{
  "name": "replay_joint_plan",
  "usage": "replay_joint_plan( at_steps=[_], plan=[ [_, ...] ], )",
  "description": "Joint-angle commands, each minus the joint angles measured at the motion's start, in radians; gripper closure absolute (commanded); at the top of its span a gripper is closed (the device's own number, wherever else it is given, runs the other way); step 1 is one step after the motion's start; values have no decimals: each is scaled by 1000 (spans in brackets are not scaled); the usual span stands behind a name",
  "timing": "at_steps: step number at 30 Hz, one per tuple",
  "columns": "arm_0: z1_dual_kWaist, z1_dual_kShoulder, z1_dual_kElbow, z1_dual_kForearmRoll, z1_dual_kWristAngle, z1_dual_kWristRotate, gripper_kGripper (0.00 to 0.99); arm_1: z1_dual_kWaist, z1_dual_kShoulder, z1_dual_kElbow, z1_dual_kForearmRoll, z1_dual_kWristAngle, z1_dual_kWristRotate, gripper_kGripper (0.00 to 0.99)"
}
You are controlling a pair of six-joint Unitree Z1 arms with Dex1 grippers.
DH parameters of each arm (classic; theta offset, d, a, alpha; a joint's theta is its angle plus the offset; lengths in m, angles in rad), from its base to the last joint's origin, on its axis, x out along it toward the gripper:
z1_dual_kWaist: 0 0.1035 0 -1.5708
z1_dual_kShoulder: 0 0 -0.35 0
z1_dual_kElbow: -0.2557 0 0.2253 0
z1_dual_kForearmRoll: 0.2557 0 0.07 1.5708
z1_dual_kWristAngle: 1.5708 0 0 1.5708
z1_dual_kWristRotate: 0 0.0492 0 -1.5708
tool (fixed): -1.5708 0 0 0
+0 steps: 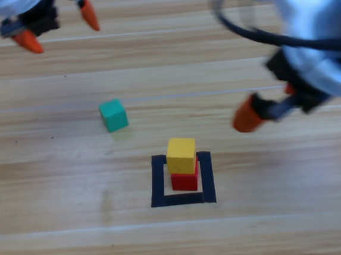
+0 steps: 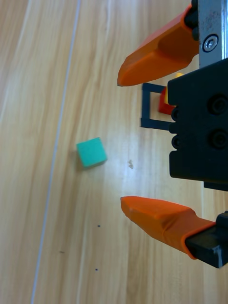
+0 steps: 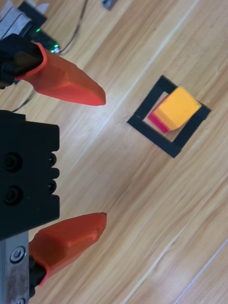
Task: Stack the blocks in the rectangular block: red at the bottom, yellow in the middle, green on top
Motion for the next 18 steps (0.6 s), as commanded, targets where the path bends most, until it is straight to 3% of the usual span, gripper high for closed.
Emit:
replay_joint_plan(
  at_steps=[1, 6, 18],
  plan=[
    [-37, 300, -245, 155, 43, -63, 7, -23, -183, 235, -206, 47, -82, 0],
    [-46, 393, -311, 192, 23, -167, 0, -19, -240, 475, -484, 133, -243, 0],
    [-89, 490, -320, 193, 14, -356, 0, -19, -220, 518, -497, 169, -298, 0]
  ],
)
